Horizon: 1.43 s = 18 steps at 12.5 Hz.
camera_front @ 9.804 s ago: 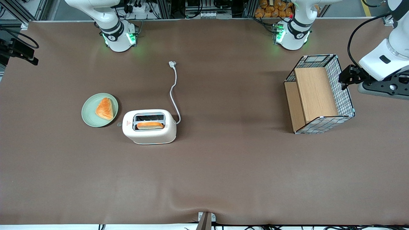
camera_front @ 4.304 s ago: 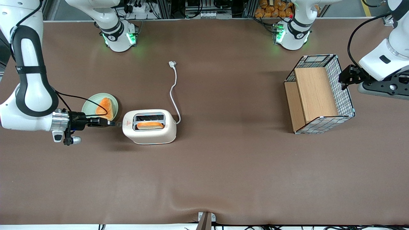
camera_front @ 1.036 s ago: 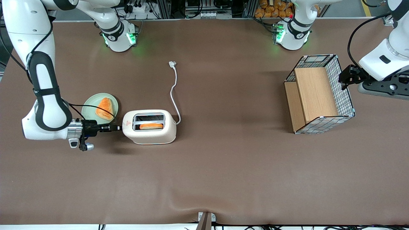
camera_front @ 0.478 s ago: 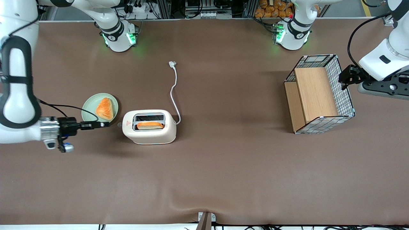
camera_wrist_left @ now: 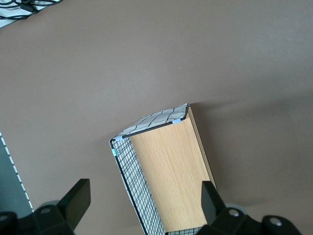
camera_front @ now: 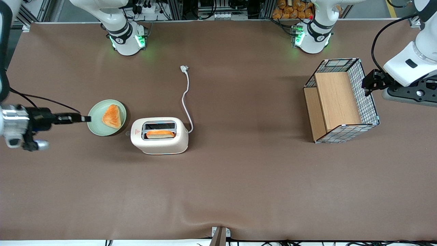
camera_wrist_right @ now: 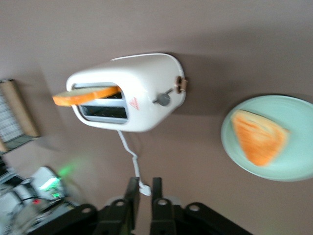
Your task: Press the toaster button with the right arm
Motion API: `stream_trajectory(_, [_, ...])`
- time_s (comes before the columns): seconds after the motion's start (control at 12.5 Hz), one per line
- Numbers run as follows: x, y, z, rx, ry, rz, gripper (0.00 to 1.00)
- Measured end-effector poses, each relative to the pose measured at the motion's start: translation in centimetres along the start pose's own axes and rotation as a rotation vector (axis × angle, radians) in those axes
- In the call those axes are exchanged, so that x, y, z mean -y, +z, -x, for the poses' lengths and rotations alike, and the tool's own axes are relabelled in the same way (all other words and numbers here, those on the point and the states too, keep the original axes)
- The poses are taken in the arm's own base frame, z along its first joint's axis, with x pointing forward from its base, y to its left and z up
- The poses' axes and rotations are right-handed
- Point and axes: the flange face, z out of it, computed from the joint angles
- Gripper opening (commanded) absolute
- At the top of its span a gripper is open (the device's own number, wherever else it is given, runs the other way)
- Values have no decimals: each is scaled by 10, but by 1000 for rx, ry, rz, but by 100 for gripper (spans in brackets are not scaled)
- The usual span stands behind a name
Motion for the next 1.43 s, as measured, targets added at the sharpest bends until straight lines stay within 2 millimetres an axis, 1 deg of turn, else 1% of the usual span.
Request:
stream_trajectory(0.08, [13, -19, 18, -15, -16, 88, 56])
stream_trajectory(0.16, [27, -36, 35, -35, -30, 182, 59])
stream_trajectory(0.32, [53, -60, 64, -73, -58, 346, 84])
stream_trajectory(0.4, [62, -69, 76, -92, -65, 391, 100])
stream_trajectory(0.56, [65, -84, 93, -138, -70, 425, 100])
stream_trajectory(0.72, [61, -95, 109, -204, -73, 465, 100])
stream_trajectory(0.8, [59, -97, 117, -236, -80, 467, 100])
stream_trajectory(0.96, [53, -91, 130, -273, -89, 466, 100])
stream_trajectory(1.04, [50, -89, 134, -278, -89, 469, 100])
stream_trajectory(1.2, [49, -88, 136, -283, -89, 480, 100])
stream_trajectory(1.43, [54, -94, 137, -298, -96, 484, 100])
